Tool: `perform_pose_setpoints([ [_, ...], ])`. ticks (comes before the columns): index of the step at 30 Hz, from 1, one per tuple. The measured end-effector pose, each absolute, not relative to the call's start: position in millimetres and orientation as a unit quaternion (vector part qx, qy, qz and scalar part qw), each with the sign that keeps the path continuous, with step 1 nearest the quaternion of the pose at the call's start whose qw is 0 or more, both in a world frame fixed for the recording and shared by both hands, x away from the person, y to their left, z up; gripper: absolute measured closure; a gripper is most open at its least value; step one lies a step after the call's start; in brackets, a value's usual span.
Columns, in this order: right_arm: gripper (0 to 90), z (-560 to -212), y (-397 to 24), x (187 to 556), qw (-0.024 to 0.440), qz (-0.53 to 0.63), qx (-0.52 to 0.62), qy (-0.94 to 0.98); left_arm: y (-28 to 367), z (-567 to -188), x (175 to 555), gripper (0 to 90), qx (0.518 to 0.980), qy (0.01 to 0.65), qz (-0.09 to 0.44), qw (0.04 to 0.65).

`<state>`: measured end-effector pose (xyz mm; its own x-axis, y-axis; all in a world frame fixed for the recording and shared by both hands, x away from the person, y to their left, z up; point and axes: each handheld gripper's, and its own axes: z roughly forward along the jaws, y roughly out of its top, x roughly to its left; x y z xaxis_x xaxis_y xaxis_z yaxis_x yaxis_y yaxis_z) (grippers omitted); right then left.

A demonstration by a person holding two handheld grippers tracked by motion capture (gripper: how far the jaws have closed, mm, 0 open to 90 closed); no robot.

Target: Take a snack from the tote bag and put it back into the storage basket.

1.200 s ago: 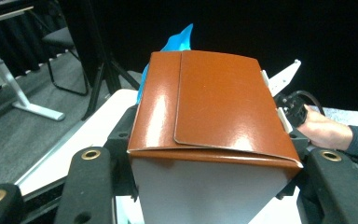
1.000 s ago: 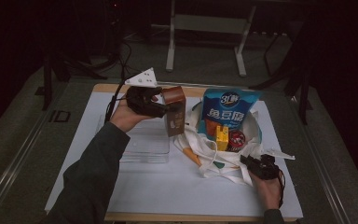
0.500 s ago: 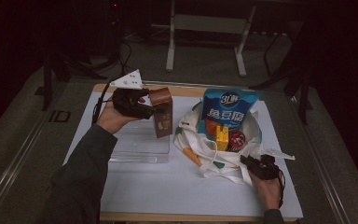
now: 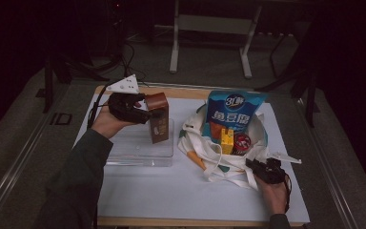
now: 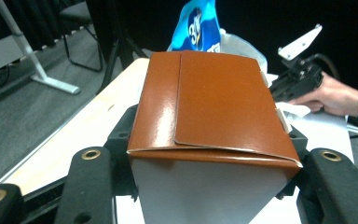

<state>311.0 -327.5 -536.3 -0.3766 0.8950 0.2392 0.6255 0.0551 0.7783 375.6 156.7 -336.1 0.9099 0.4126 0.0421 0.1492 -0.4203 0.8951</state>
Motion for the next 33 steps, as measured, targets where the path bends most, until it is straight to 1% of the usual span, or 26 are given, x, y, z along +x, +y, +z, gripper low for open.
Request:
perform_pose_setpoints([
  [4,75.6,-536,-327,311,0.156,0.43,0.536,0.709,158,-341,377,43.1,0.842,0.171,0.131,0.495],
  [13,75.6,-536,-328,311,0.156,0.431,0.536,0.709,162,-346,378,43.1,0.851,0.169,0.128,0.481],
  [33,75.6,-537,-328,311,0.155,0.432,0.537,0.708,204,-365,369,43.1,0.863,0.18,0.114,0.459],
])
